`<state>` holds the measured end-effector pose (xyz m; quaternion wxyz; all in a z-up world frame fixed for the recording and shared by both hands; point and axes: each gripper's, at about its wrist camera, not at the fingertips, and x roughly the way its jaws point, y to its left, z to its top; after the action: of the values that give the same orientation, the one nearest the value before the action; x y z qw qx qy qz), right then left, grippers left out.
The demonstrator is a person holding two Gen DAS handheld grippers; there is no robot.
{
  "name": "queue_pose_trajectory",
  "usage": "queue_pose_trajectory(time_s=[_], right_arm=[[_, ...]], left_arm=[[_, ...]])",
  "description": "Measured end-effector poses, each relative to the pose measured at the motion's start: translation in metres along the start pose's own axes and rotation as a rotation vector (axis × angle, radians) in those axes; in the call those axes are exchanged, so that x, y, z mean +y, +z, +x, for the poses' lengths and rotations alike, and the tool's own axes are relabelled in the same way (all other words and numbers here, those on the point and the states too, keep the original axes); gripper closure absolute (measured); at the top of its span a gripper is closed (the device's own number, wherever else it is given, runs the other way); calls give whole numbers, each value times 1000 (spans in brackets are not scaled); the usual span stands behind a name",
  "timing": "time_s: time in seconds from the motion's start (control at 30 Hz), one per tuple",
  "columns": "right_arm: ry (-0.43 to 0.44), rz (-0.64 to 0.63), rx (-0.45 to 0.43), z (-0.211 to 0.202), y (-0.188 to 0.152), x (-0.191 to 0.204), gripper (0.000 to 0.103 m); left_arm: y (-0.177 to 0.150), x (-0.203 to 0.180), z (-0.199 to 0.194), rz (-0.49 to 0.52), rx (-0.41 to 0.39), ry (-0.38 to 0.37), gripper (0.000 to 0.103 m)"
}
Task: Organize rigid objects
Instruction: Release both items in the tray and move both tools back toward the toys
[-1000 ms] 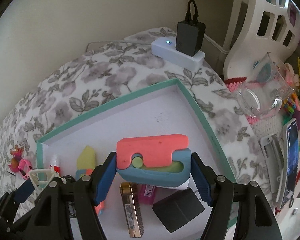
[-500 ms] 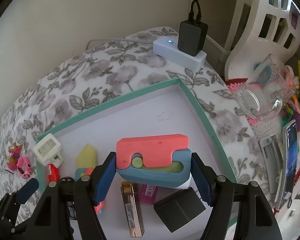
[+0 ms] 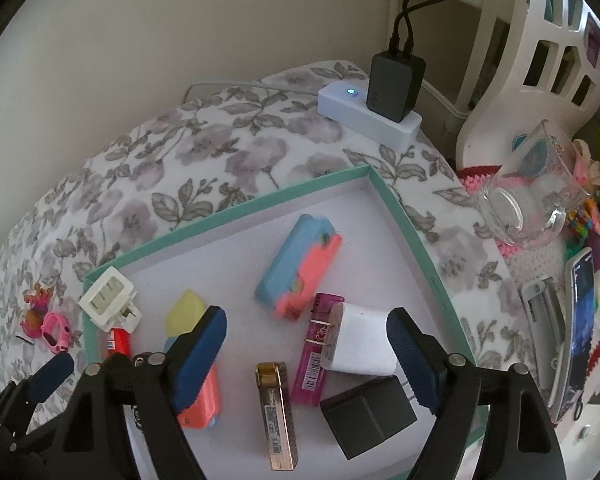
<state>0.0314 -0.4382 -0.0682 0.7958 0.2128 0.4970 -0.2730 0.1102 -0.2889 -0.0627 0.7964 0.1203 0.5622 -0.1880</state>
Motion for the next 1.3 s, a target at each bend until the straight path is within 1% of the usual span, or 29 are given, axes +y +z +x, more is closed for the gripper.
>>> queue_pose_trajectory(time_s=[0.07, 0.17, 0.23, 0.27, 0.3, 0.43, 0.63, 0.7, 0.73, 0.87, 0.93, 1.13, 1.3], right_arm=[[1, 0, -1, 0, 0, 0, 18], [2, 1, 1, 0, 1, 0, 16], [3, 2, 3, 1, 1, -1, 11], [4, 2, 2, 1, 1, -1, 4], [5, 2, 0, 0, 1, 0, 2], [7, -11, -6, 0, 1, 2, 1], [9, -17, -7, 0, 1, 5, 0], [10, -14, -6, -1, 1, 7, 0], [12, -18, -5, -1, 1, 9, 0], [28, -53, -5, -3, -2, 25, 0], [34, -72, -6, -5, -3, 33, 0], [49, -180, -26, -14, -9, 74, 0], [73, -295, -54, -24, -21, 114, 0]], left_arm=[[1, 6, 0, -24, 1, 6, 31], [3, 17, -1, -66, 2, 25, 14], [3, 24, -2, -84, -4, 45, 14], [4, 27, -2, -95, -6, 56, 14], [4, 30, -2, -105, -8, 63, 14], [4, 43, -2, -166, -10, 109, 14], [3, 70, -2, -277, -20, 196, 10], [2, 79, -3, -319, -24, 220, 1], [1, 84, -3, -340, -27, 224, 1], [-1, 101, -5, -401, -23, 230, 0], [-1, 106, -5, -411, -20, 238, 0], [-3, 126, -5, -435, 0, 276, 0], [-4, 158, -13, -480, -12, 311, 0]])
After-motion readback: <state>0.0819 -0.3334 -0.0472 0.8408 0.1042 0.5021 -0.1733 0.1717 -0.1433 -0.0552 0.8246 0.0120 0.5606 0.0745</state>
